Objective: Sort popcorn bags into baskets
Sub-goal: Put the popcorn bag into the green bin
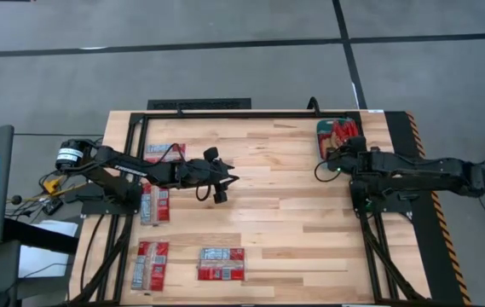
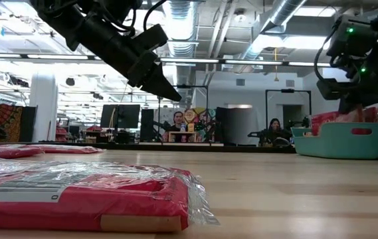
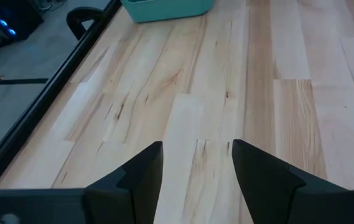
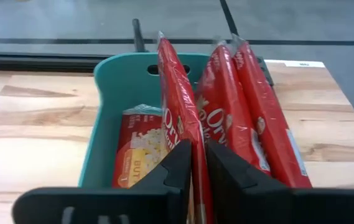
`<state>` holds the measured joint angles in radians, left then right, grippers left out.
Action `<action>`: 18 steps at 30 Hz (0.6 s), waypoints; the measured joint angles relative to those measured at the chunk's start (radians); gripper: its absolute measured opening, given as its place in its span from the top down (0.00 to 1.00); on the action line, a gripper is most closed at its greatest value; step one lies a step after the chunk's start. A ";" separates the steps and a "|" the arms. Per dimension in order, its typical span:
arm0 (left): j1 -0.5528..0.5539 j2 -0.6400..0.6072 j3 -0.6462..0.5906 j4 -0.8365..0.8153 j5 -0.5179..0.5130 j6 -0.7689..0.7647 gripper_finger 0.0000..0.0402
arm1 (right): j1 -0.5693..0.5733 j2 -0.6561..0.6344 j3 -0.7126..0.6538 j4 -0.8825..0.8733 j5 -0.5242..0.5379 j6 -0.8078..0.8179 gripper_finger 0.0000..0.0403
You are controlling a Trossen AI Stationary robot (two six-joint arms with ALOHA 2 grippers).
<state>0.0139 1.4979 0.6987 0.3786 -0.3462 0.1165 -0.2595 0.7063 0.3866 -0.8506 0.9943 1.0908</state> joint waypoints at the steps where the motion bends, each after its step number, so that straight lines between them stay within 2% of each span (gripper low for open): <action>1: 0.000 0.000 0.000 0.000 0.000 0.000 0.54 | -0.008 0.000 0.000 -0.001 0.000 0.000 0.82; 10: 0.000 0.000 0.000 -0.009 0.000 -0.006 0.54 | -0.048 0.000 0.000 -0.006 0.004 0.000 0.86; 18: 0.000 0.000 0.000 -0.026 0.000 -0.009 0.54 | -0.048 -0.001 0.001 -0.009 0.006 0.000 0.82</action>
<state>0.0139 1.4979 0.6986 0.3531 -0.3466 0.1079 -0.3073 0.7055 0.3878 -0.8593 1.0000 1.0904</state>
